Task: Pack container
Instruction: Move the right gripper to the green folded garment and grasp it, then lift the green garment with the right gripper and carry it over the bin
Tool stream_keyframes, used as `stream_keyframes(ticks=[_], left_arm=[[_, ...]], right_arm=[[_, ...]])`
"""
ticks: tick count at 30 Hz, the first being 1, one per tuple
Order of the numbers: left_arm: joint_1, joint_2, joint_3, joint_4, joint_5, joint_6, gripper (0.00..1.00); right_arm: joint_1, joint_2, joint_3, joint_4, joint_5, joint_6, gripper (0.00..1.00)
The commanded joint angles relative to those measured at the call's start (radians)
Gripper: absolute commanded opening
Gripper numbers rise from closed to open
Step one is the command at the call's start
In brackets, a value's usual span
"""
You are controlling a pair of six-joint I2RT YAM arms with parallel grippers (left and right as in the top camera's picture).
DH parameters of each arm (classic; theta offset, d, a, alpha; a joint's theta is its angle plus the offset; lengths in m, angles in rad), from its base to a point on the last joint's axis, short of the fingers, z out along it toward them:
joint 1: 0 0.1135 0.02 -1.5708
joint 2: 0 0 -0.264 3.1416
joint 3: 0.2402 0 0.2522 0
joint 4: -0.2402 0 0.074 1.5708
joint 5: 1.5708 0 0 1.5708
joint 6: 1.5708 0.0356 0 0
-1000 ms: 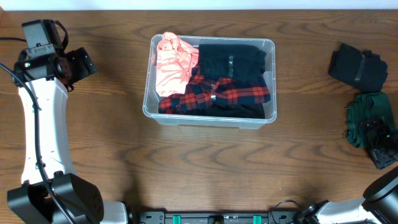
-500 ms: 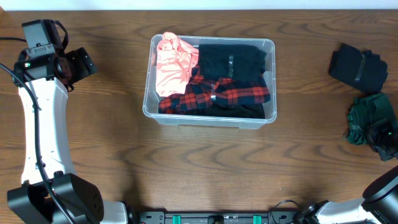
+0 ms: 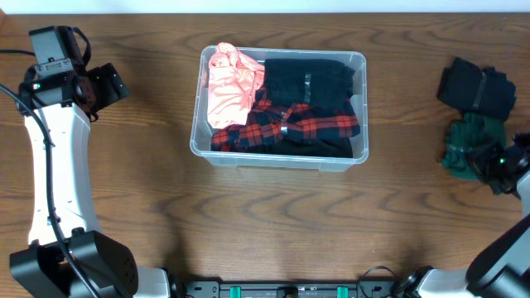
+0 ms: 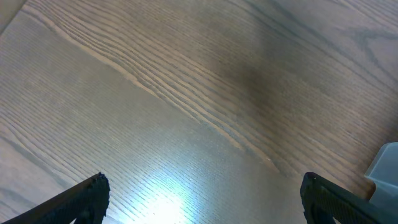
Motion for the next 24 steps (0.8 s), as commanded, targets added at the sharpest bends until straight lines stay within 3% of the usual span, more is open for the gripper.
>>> stream_keyframes(ticks=[1, 12, 24], left_arm=[[0.003, -0.001, 0.000, 0.000, -0.008, -0.009, 0.98], [0.003, -0.001, 0.000, 0.000, -0.009, -0.009, 0.98], [0.003, -0.001, 0.000, 0.000, -0.008, -0.009, 0.98]], right_arm=[[0.057, -0.112, 0.093, -0.034, -0.187, -0.087, 0.01], [0.312, -0.246, 0.355, -0.210, -0.198, -0.137, 0.01], [0.758, -0.276, 0.509, -0.124, -0.213, -0.126, 0.01]])
